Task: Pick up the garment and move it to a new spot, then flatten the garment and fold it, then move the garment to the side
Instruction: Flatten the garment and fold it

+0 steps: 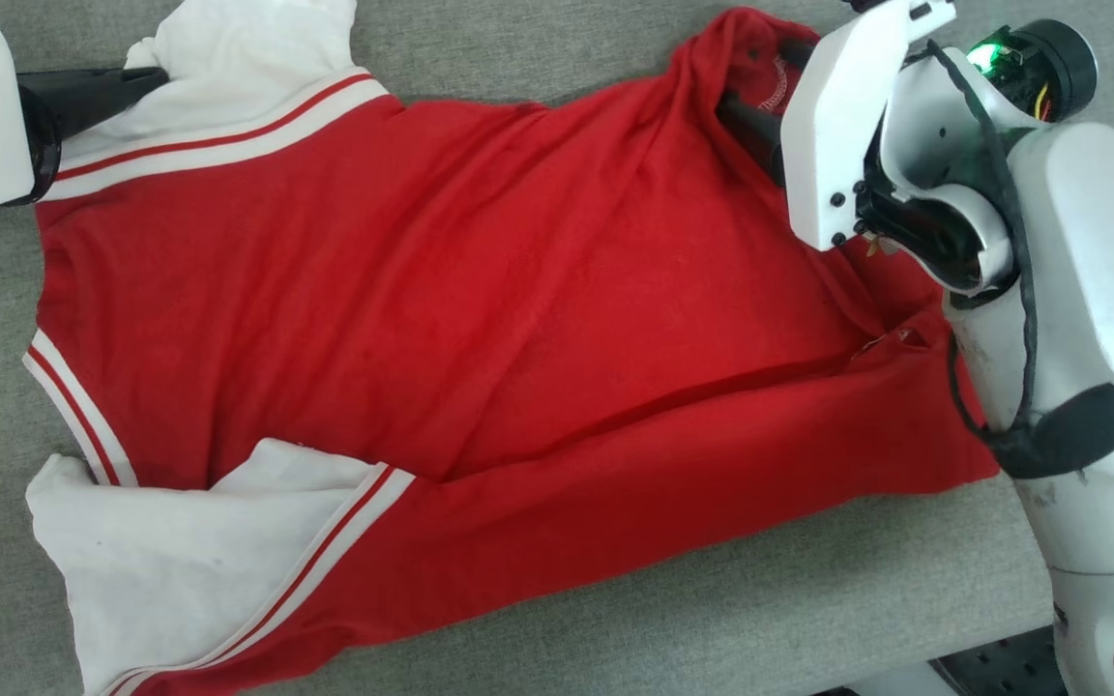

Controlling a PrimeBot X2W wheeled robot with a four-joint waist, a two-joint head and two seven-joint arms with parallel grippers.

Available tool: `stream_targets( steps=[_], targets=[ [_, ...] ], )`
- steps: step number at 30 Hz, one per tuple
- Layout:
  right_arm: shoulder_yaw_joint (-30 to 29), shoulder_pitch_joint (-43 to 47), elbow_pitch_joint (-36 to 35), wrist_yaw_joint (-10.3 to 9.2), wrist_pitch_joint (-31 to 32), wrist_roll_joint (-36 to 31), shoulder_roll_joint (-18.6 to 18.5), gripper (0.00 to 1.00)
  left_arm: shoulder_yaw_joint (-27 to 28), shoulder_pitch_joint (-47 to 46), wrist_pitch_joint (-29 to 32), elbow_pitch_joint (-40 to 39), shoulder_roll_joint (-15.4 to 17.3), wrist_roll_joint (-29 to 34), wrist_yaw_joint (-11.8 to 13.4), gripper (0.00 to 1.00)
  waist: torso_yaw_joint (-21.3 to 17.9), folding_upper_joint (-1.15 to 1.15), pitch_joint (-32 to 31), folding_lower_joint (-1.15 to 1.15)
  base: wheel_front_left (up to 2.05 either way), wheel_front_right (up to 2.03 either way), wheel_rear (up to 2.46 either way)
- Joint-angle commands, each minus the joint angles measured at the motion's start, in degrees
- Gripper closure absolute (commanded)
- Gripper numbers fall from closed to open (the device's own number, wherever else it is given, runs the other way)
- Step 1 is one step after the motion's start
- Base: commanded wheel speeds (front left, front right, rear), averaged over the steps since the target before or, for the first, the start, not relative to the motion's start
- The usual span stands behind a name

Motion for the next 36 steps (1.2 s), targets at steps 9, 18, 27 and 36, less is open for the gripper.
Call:
stream_targets(
  steps=[9, 18, 27, 36],
  targets=[
    [0.65, -0.89, 5.25, -0.01, 4.40, 0.16, 1.17, 0.94, -1.72, -0.26, -1.12, -0.97, -1.00, -0.51, 0.16, 1.00, 1.15, 0.00, 1.07, 0.00, 0.00, 0.00, 0.00],
    [-1.48, -1.12, 4.82, -0.03, 0.72, 0.10, -0.18, 1.00, -0.85, -0.12, -4.53, -2.82, -1.32, -1.98, 0.15, 1.00, 2.01, 0.00, -0.73, 0.00, 0.00, 0.00, 0.00],
    [-5.04, 7.21, -5.46, -0.02, -2.54, 1.98, -5.80, 1.00, 2.85, 5.65, -14.56, -14.05, -0.31, -5.88, 0.15, 1.00, 5.75, 0.00, -7.10, 0.00, 0.00, 0.00, 0.00],
    [-12.31, 24.08, -22.42, -0.02, 1.78, 3.04, -11.39, 1.00, 4.04, 17.98, -26.21, -29.66, 7.13, -4.63, 0.14, 1.00, 9.85, 0.00, -11.61, 0.00, 0.00, 0.00, 0.00]
  ],
)
